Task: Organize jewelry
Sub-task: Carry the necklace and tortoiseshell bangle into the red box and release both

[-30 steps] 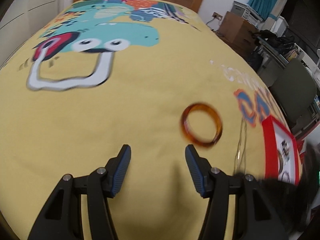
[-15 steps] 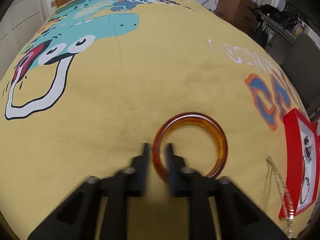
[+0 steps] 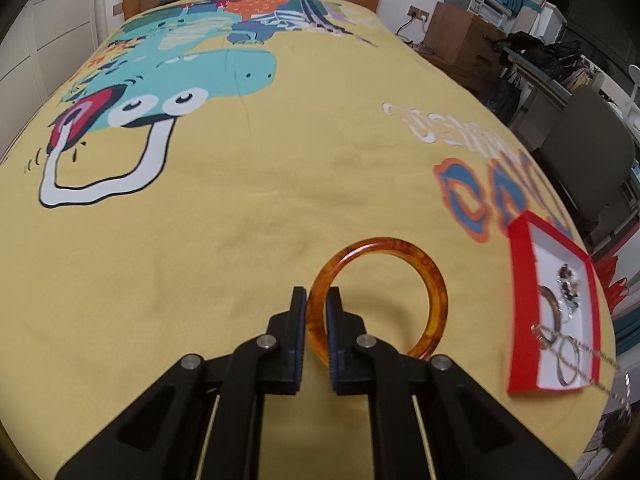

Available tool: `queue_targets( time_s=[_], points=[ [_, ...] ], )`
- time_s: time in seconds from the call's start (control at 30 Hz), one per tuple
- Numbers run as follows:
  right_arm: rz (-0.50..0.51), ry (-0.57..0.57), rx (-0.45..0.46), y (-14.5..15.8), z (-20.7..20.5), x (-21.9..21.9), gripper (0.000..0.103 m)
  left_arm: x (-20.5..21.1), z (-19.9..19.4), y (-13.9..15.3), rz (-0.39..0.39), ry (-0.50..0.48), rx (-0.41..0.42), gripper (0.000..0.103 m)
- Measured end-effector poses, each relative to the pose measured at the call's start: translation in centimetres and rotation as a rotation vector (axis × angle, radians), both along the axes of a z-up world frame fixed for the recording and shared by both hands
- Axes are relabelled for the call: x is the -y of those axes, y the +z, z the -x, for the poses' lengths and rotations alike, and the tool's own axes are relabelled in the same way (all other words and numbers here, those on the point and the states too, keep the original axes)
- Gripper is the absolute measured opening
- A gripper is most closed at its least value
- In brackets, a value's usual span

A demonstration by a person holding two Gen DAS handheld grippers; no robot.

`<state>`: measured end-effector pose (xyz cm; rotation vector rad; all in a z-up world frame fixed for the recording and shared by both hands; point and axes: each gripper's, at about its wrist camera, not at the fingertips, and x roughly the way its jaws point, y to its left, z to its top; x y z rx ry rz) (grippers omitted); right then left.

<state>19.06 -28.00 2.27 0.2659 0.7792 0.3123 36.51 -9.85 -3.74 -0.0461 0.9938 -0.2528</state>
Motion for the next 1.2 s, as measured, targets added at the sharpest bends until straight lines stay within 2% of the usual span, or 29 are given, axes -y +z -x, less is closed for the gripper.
queue_targets(
  time_s=[0.27, 0.4, 0.57, 0.73, 0.93, 1.2],
  points=[
    [0.015, -0.053, 0.053, 3.1, 3.3, 3.2, 0.002, 1.4, 4.5, 4.2, 0.016, -0.044, 0.045, 0.008],
    [0.043, -0.088, 0.078, 4.3, 4.5, 5.8, 0.002, 3.8, 6.3, 5.9, 0.042, -0.082, 0.062, 0.008],
    [0.082, -0.146, 0.092, 4.8, 5.1, 9.7, 0.002, 7.8, 7.4, 6.5, 0.057, -0.144, 0.063, 0.008],
    [0.101, -0.186, 0.083, 3.9, 3.7, 13.3, 0.002, 12.9, 7.9, 5.4, 0.056, -0.219, 0.041, 0.008],
    [0.108, -0.211, 0.046, 1.1, 1.7, 16.0, 0.002, 18.5, 7.9, 2.6, 0.012, -0.293, 0.011, 0.008],
    [0.122, -0.219, -0.054, -4.1, 0.3, 17.6, 0.002, 21.8, 7.6, -1.5, -0.063, -0.325, -0.015, 0.008]
  ],
)
